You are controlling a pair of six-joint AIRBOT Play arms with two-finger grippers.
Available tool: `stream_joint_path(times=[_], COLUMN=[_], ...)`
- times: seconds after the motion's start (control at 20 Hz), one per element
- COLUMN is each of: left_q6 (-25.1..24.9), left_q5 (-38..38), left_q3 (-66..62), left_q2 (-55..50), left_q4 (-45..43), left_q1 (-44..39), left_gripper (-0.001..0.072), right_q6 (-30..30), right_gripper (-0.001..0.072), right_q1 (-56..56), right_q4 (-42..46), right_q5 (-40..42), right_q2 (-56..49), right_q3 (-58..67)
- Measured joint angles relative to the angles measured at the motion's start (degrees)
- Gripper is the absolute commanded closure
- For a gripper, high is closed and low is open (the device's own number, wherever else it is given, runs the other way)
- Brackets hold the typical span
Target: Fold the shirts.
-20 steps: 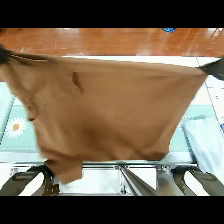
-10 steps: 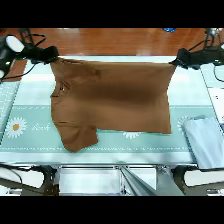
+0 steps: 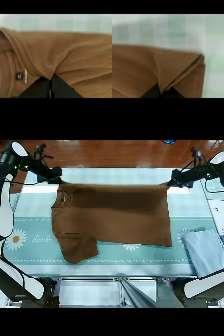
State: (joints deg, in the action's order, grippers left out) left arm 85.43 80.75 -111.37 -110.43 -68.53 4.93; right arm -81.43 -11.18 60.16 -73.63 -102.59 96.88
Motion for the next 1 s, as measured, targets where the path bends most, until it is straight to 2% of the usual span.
stream_joint_path(times=[0.15, 0.2, 0.25, 0.3, 0.5, 0.7, 0.85, 1.0], left_q6=[-1.03, -1.2, -1.18, -0.92, 0.15, 0.52, 0.74, 1.03], left_q5=[4.7, 5.07, 5.62, 6.58, 11.08, 13.75, 11.58, 7.54], left_q3=[4.46, 5.84, 7.04, 7.82, 9.09, 12.7, 23.87, 41.0], left_q2=[-0.22, -0.26, -0.31, -0.31, 0.96, 8.87, 19.5, 30.73], left_q4=[-0.59, -0.61, -0.76, -0.83, -1.11, -1.9, -3.82, -4.37], left_q1=[-0.07, -0.13, -0.2, -0.24, 0.74, 4.04, 8.33, 14.86], left_gripper=[0.0684, 0.0593, 0.0327, 0.0206, 0.0203, 0.0203, 0.0203, 0.0203], right_q6=[0.42, 0.44, 0.44, 0.35, -1.22, -3.13, -4.2, -3.23], right_gripper=[0.0677, 0.0524, 0.0285, 0.0303, 0.0305, 0.0305, 0.0305, 0.0305], right_q1=[0.96, 1.31, 1.57, 1.81, 0.79, -3.43, -6.49, -7.61], right_q4=[2.19, 2.6, 2.86, 2.97, 3.78, 9.22, 10.08, 5.05], right_q5=[-2.29, -2.03, -1.6, -1.01, -2.86, -6.25, -2.29, 4.79], right_q2=[-0.13, -0.13, -0.13, -0.13, 2.56, 11.93, 22.03, 33.35], right_q3=[-5.4, -7.28, -8.74, -9.86, -10.91, -13.99, -25.29, -42.4])
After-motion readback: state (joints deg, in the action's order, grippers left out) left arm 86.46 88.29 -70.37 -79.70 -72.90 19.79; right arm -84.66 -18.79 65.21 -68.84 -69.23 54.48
